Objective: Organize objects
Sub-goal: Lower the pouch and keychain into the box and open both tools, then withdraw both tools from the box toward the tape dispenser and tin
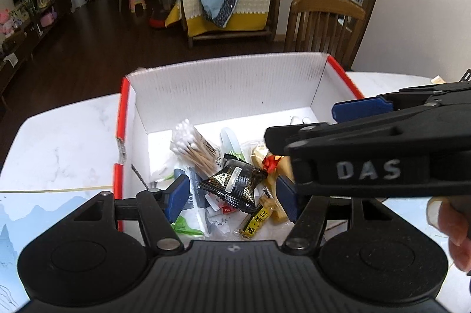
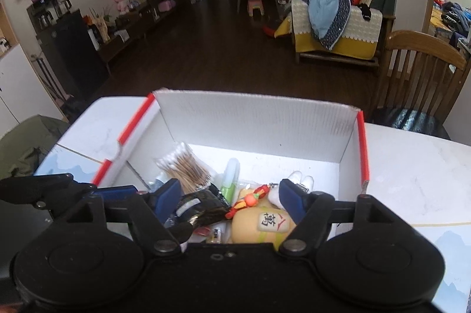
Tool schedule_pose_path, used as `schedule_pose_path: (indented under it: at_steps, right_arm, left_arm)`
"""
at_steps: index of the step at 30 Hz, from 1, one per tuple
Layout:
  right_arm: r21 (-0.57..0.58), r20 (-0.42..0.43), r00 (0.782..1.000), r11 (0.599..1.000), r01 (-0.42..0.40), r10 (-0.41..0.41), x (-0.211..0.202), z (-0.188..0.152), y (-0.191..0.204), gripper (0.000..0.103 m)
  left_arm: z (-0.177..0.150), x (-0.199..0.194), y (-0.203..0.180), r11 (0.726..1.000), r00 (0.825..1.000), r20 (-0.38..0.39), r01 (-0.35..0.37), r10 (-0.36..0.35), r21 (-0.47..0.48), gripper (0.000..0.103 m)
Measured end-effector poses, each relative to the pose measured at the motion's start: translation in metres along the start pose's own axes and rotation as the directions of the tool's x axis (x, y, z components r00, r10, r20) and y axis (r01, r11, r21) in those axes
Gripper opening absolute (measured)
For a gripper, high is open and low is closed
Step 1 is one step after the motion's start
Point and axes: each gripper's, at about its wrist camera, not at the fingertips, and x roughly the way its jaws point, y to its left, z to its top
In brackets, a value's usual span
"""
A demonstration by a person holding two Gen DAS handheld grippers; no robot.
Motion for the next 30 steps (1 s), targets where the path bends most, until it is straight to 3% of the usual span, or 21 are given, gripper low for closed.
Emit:
schedule_pose_path:
  at_steps: [8,13,17,26,30]
  right_arm:
    - [-0.001,0.049,0.999,1.000,-0.012,0.012,-0.040,-0.004,0.006,0.085]
    - [-0.002,0.074,0.997,1.000,-0.029,0.029,-0.063,-0.008,0.009,0.087]
    - [-0.016,0.093,0.994,0.998,-0.059,0.060,-0.084,-0.014,0.013,0.090]
    - [-0.060,0.160,0.980,0.992,-0.111,0.120,-0.131,-0.037,0.029,0.102]
    - [-0.078,0.180,0.972,0.987,-0.137,0.149,-0.147,-0.050,0.037,0.102]
  left_arm:
    - [-0.004,-0.034,0.000,1.000,0.999,0.052,0.009,-0.008,-0.015,0.064]
    - [-0.011,-0.055,-0.001,0.999,0.997,0.078,0.028,-0.026,-0.018,0.064]
    - [-0.016,-0.072,-0.001,0.998,0.994,0.092,0.055,-0.052,-0.031,0.073]
    - [-0.033,-0.111,0.000,0.995,0.987,0.136,0.094,-0.089,-0.032,0.074]
    - [-0.040,-0.127,0.001,0.996,0.984,0.157,0.086,-0.081,-0.025,0.078]
